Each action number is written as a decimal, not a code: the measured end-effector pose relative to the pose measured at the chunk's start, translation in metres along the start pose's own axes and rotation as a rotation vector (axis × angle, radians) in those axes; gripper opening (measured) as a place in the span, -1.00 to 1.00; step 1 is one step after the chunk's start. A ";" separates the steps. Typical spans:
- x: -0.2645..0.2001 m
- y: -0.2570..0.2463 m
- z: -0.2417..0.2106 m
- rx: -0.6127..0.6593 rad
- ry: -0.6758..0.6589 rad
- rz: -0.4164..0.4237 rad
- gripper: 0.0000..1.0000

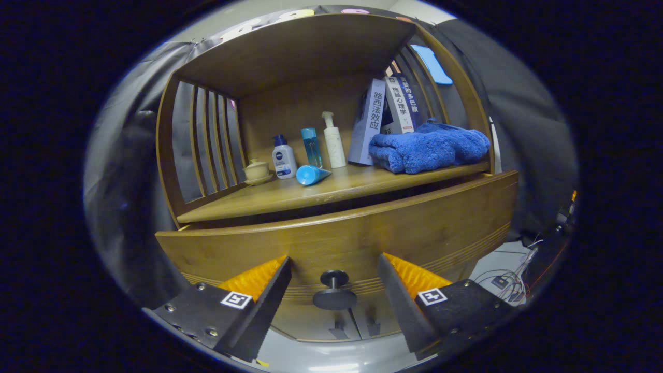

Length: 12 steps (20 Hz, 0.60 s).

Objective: Pull open the drawer, take out the items inside it, and place them on the countertop above the cabinet.

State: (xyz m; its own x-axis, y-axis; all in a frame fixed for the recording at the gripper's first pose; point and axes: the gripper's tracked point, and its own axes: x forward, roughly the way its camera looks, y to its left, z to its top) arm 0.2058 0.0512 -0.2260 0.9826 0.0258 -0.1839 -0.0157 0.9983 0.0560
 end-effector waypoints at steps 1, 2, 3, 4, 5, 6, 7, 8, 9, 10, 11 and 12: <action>0.004 0.000 0.001 0.003 -0.005 0.002 1.00; 0.008 -0.001 0.002 0.003 -0.011 0.003 1.00; 0.010 -0.002 0.002 0.004 -0.015 0.005 1.00; 0.013 -0.002 0.003 0.010 -0.018 0.006 1.00; 0.016 -0.001 0.003 0.015 -0.018 0.007 1.00; 0.018 -0.001 0.005 0.019 -0.024 0.007 1.00; 0.021 -0.001 0.004 0.016 -0.018 0.006 1.00; 0.023 -0.001 0.005 0.012 -0.019 0.006 1.00; 0.026 -0.001 0.006 0.015 -0.020 0.006 1.00; 0.029 0.000 0.007 0.023 -0.025 0.007 1.00; 0.033 0.000 0.007 0.028 -0.023 0.007 1.00; 0.035 0.001 0.007 0.030 -0.019 0.006 1.00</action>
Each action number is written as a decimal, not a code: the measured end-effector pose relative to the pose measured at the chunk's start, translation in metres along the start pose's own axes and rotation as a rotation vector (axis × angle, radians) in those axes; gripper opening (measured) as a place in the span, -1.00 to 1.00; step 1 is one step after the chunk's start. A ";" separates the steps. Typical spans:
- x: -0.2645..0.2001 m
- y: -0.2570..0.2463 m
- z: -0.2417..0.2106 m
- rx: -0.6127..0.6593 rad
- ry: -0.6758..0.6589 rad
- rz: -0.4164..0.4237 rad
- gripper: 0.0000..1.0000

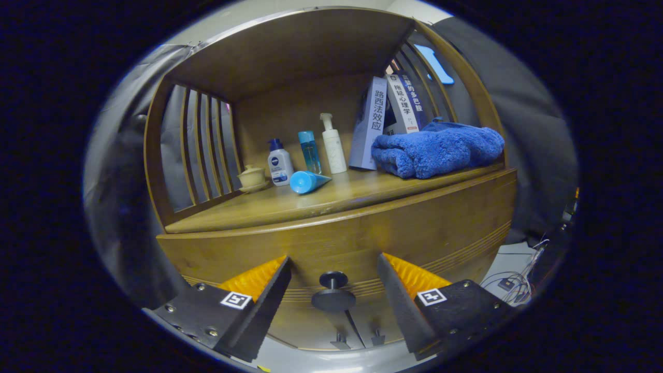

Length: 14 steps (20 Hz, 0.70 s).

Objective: Pull open the drawer, take out the items inside it, and place them on the countertop above the cabinet.

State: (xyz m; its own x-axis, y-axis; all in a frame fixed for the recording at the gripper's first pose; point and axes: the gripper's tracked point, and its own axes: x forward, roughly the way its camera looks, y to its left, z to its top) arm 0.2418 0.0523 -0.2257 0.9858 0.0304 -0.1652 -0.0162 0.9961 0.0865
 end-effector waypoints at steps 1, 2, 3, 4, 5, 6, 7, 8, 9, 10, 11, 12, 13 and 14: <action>0.003 0.001 0.002 -0.001 -0.013 -0.006 1.00; 0.004 0.001 0.001 -0.008 -0.010 -0.010 1.00; 0.005 0.001 0.002 0.001 -0.023 -0.013 1.00; 0.004 0.003 0.002 0.011 -0.025 -0.010 0.99; 0.003 0.003 0.001 0.014 -0.029 -0.012 0.99; 0.003 0.003 0.001 0.004 -0.023 -0.015 0.99; 0.003 0.004 0.001 -0.007 -0.022 -0.016 0.99; 0.002 0.007 0.002 -0.020 -0.017 -0.015 0.99; -0.001 0.009 0.004 -0.035 -0.018 -0.014 0.99; -0.006 0.012 0.007 -0.049 -0.023 -0.013 0.99; -0.012 0.014 0.011 -0.064 -0.029 -0.012 0.99; -0.019 0.017 0.016 -0.081 -0.036 -0.014 0.99; -0.028 0.019 0.021 -0.094 -0.041 -0.011 0.99; -0.037 0.022 0.025 -0.104 -0.043 -0.010 0.99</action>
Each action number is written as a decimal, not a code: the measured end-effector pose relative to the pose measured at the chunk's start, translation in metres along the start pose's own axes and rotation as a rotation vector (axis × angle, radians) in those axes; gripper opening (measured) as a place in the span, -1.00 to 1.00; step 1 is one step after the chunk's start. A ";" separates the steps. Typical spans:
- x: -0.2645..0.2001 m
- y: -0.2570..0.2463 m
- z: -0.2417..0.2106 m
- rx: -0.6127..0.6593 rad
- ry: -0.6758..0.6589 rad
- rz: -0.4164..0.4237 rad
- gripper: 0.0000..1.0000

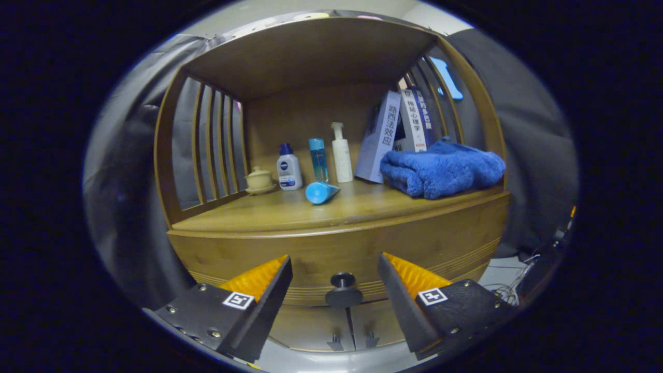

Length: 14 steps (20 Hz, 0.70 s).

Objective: Pull open the drawer, take out the items inside it, and place them on the countertop above the cabinet.

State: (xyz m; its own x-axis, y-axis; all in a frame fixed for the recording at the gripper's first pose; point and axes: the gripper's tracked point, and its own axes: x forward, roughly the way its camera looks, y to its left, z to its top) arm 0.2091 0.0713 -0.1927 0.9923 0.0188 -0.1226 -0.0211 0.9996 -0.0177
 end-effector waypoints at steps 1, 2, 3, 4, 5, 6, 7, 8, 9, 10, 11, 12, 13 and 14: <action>-0.009 0.002 0.005 -0.008 -0.002 0.000 0.98; -0.018 0.004 0.011 -0.012 -0.003 0.001 0.98; -0.027 0.006 0.016 -0.017 -0.003 0.003 0.98; -0.035 0.008 0.023 -0.021 -0.005 0.005 0.98; -0.040 0.011 0.030 -0.024 -0.008 0.007 0.98; -0.050 0.013 0.037 -0.026 -0.011 0.007 0.98; -0.061 0.013 0.044 -0.029 -0.010 0.005 0.98; -0.072 0.014 0.051 -0.031 -0.011 0.003 0.98; -0.084 0.015 0.061 -0.029 -0.019 0.005 0.98; -0.097 0.015 0.072 -0.034 -0.034 -0.008 0.98; -0.110 0.014 0.085 -0.037 -0.053 -0.010 0.98; -0.123 0.017 0.098 -0.033 -0.068 0.000 0.98; -0.137 0.019 0.111 -0.029 -0.081 0.001 0.98; -0.149 0.021 0.125 -0.023 -0.093 0.010 0.98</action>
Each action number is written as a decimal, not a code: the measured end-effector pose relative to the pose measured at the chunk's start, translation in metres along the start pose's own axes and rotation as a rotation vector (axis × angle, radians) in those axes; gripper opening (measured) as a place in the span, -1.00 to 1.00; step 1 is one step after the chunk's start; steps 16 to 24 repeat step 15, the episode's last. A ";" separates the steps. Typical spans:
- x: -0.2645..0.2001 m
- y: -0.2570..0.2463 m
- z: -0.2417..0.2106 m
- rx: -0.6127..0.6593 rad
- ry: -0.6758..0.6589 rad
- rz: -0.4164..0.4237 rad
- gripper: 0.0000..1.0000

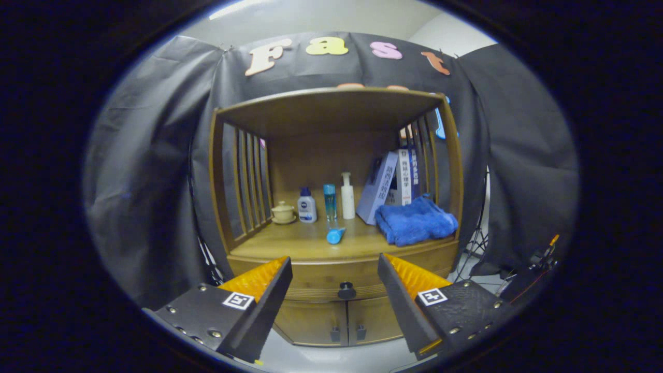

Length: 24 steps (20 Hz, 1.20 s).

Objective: Pull open the drawer, take out the items inside it, and place them on the countertop above the cabinet.

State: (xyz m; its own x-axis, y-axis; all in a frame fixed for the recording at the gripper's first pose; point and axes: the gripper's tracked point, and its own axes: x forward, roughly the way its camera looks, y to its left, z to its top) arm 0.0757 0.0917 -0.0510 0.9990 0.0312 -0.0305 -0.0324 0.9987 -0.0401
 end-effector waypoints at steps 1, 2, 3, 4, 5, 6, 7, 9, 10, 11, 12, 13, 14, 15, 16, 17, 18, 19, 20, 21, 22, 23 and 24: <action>-0.012 0.003 0.012 -0.001 -0.005 0.017 0.98; -0.023 0.004 0.022 -0.008 -0.006 0.022 0.98; -0.034 -0.002 0.033 -0.029 -0.014 0.008 0.98; -0.043 -0.006 0.042 -0.052 -0.024 -0.001 0.98; -0.051 -0.009 0.050 -0.071 -0.036 -0.011 0.98; -0.058 -0.010 0.054 -0.082 -0.039 -0.013 0.98; -0.064 -0.010 0.056 -0.085 -0.043 -0.015 0.98; -0.072 -0.021 0.060 -0.089 -0.047 -0.039 0.98; -0.075 -0.022 0.060 -0.085 -0.046 -0.042 0.98; -0.076 -0.024 0.059 -0.084 -0.042 -0.046 0.98; -0.077 -0.027 0.059 -0.083 -0.036 -0.052 0.98; -0.076 -0.030 0.058 -0.084 -0.027 -0.058 0.98; -0.076 -0.030 0.058 -0.087 -0.020 -0.059 0.98; -0.073 -0.030 0.058 -0.088 -0.017 -0.057 0.98; -0.073 -0.030 0.058 -0.088 -0.017 -0.057 0.98; -0.073 -0.030 0.058 -0.088 -0.017 -0.057 0.98; -0.073 -0.030 0.058 -0.088 -0.017 -0.057 0.98; -0.073 -0.030 0.058 -0.088 -0.017 -0.057 0.98; -0.073 -0.030 0.058 -0.088 -0.017 -0.057 0.98; -0.073 -0.030 0.058 -0.088 -0.017 -0.057 0.98; -0.073 -0.030 0.058 -0.088 -0.017 -0.057 0.98; -0.073 -0.030 0.058 -0.088 -0.017 -0.057 0.98; -0.073 -0.030 0.058 -0.088 -0.017 -0.057 0.98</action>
